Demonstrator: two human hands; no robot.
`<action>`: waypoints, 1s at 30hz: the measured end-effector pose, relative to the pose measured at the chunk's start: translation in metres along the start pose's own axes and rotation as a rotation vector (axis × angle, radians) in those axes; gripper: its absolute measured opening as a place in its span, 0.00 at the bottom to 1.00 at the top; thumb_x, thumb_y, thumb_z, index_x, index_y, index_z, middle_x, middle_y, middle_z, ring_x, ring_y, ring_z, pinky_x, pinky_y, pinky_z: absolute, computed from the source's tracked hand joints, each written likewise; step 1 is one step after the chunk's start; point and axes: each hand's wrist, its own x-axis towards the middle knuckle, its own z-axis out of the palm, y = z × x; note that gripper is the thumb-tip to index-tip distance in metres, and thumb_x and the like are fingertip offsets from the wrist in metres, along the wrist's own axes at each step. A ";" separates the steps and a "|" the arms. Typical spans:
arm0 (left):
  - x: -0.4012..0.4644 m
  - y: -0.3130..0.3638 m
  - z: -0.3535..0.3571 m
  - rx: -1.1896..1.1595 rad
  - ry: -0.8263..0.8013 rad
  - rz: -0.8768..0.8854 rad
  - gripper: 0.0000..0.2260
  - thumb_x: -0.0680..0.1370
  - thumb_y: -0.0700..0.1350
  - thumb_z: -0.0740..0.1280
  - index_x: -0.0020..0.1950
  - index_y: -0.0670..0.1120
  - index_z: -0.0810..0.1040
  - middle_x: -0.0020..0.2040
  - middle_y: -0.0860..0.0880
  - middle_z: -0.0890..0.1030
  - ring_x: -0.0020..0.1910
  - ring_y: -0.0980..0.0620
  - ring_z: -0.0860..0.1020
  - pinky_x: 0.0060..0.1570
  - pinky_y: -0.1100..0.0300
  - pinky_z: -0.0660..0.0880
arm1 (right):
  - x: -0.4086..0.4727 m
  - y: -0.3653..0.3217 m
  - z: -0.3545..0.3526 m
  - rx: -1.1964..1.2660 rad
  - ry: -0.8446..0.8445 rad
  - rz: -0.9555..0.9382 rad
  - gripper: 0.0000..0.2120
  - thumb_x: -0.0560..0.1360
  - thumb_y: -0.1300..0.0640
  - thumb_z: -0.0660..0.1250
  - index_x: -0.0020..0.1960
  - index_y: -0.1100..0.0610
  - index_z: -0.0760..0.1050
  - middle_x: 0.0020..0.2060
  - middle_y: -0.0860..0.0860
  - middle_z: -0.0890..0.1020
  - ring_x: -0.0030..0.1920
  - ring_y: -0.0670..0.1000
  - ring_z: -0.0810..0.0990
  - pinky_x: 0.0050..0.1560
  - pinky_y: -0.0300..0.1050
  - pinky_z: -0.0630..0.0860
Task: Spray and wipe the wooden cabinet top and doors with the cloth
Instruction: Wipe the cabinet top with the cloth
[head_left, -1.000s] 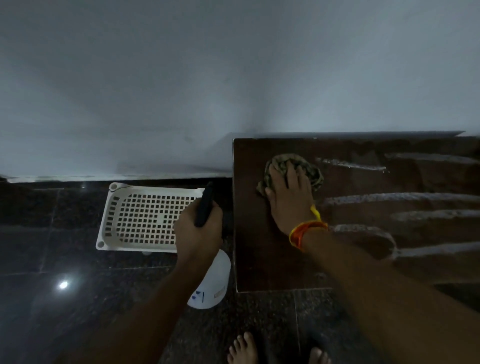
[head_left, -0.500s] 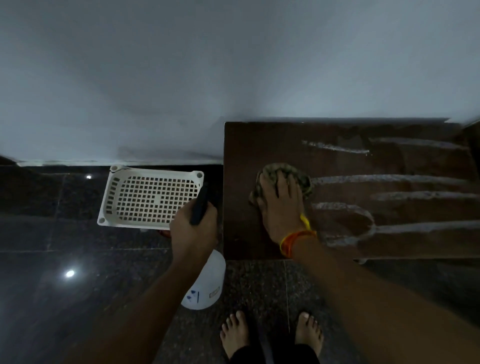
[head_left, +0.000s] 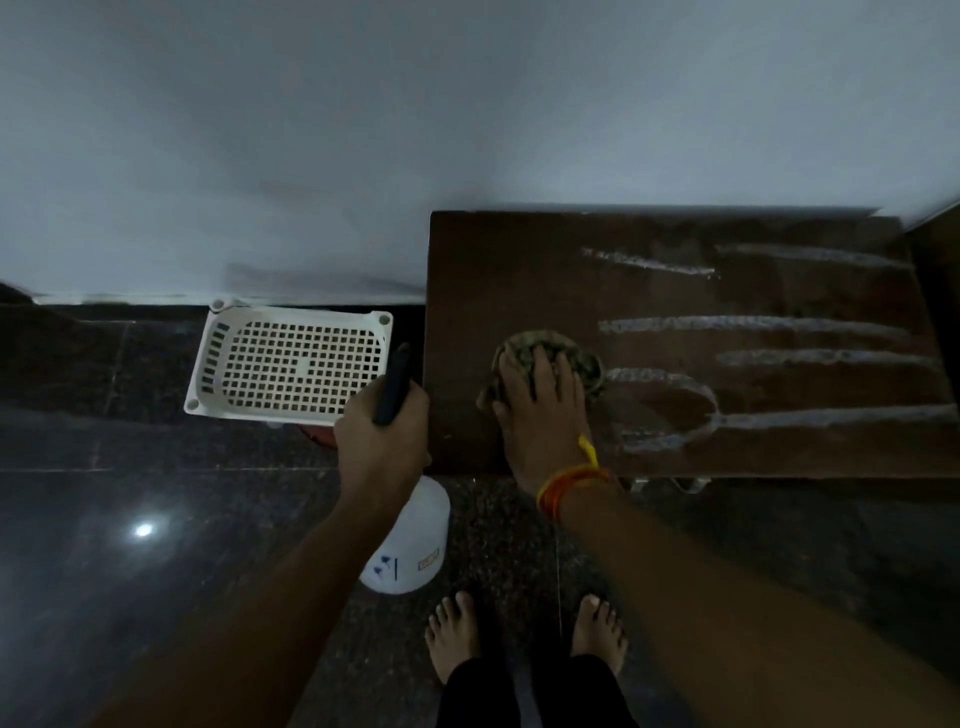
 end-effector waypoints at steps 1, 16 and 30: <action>-0.002 0.001 0.001 -0.006 0.005 -0.011 0.09 0.79 0.44 0.65 0.41 0.41 0.78 0.36 0.36 0.81 0.25 0.51 0.77 0.23 0.58 0.76 | -0.014 0.000 0.002 -0.006 -0.018 -0.001 0.25 0.81 0.46 0.51 0.76 0.47 0.50 0.77 0.57 0.52 0.76 0.63 0.47 0.75 0.61 0.48; -0.019 0.004 0.031 0.007 -0.010 0.001 0.08 0.78 0.41 0.65 0.40 0.39 0.77 0.41 0.31 0.80 0.26 0.47 0.74 0.20 0.64 0.72 | -0.043 0.008 0.001 0.078 -0.025 -0.008 0.25 0.82 0.48 0.52 0.76 0.47 0.50 0.77 0.57 0.51 0.76 0.64 0.45 0.75 0.60 0.45; -0.024 0.007 0.048 0.060 -0.022 0.006 0.09 0.78 0.43 0.65 0.42 0.38 0.78 0.35 0.37 0.80 0.21 0.54 0.74 0.20 0.63 0.73 | -0.072 0.025 0.004 0.020 0.032 0.050 0.22 0.77 0.49 0.64 0.69 0.49 0.67 0.70 0.60 0.68 0.71 0.66 0.65 0.69 0.63 0.61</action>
